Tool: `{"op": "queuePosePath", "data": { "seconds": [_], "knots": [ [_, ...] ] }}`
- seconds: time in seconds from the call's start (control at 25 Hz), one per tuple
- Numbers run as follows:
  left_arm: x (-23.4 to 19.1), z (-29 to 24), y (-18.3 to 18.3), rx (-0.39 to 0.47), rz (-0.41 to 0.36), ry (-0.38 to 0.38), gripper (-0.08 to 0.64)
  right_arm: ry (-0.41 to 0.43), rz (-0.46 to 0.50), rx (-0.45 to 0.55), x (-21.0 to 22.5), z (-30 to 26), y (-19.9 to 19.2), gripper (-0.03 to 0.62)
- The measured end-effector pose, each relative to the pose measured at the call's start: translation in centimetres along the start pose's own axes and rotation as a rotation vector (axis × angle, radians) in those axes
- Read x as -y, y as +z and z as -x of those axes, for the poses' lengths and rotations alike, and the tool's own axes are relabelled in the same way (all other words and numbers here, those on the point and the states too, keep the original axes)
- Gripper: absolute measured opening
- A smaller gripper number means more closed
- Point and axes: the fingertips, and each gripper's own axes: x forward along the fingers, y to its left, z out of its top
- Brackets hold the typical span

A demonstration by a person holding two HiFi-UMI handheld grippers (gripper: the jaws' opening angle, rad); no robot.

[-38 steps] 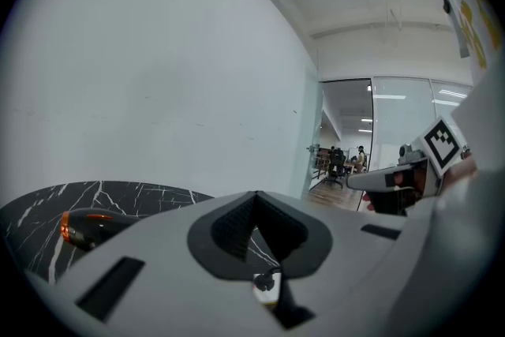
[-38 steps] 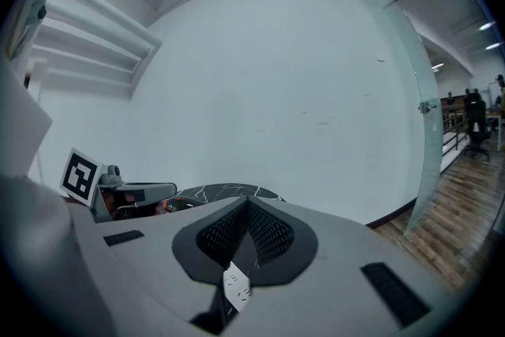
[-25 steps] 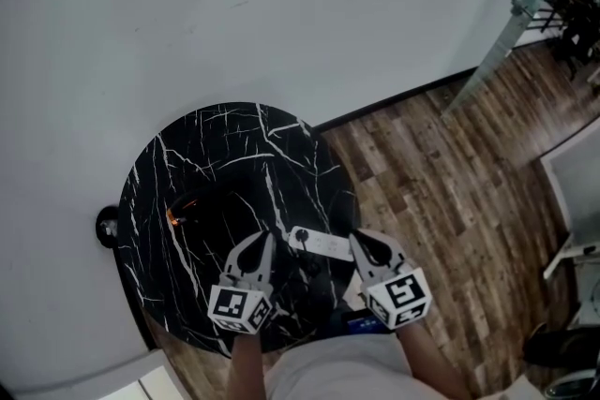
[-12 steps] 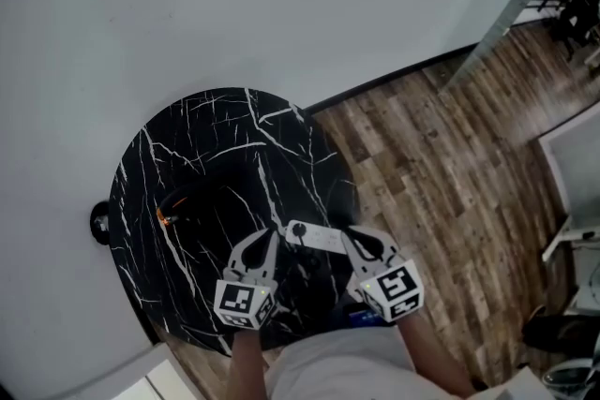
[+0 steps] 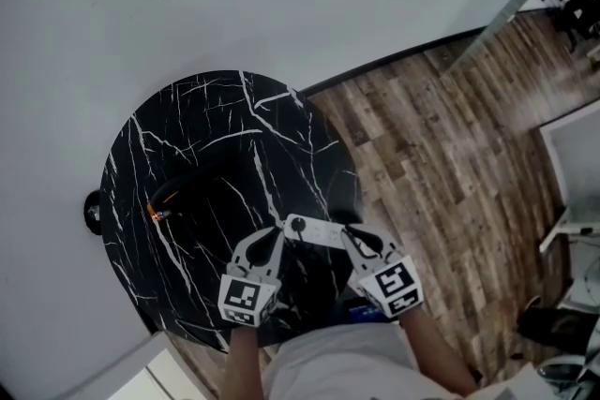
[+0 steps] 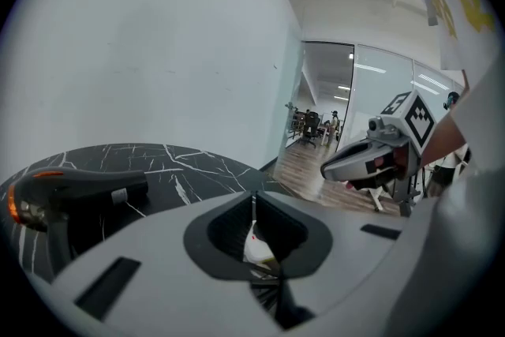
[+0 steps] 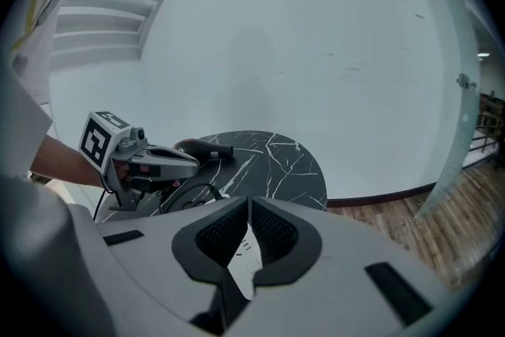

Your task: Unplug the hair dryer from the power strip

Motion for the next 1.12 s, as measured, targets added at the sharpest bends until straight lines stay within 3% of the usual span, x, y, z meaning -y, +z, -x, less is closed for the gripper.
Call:
{"op": "queuePosePath", "data": {
  "seconds": [0.44,0.56,0.8,0.92,1.12],
  "knots": [
    [0.2,-1.4,-2.8,-0.145,-0.041,-0.07,0.002,0.047,0.063,-0.069,-0.7,-1.9,-1.3,0.0],
    [0.3,-1.8,-2.9,-0.167,-0.06,-0.093,0.02,0.07,0.064,-0.095,-1.0,-2.6,-2.0,0.05],
    [1.5,-3.0,-4.2,-0.234,-0.202,-0.189,0.091,0.108,0.122,-0.178,-1.7,-3.4,-3.3,0.171],
    [1.8,-3.4,-4.8,-0.268,-0.237,-0.216,0.124,0.114,0.139,-0.167,-2.0,-4.3,-4.0,0.196],
    [1.8,-4.1,-5.1,-0.293,-0.282,-0.245,0.13,0.126,0.233,-0.242,-2.4,-4.9,-5.7,0.202]
  ]
}}
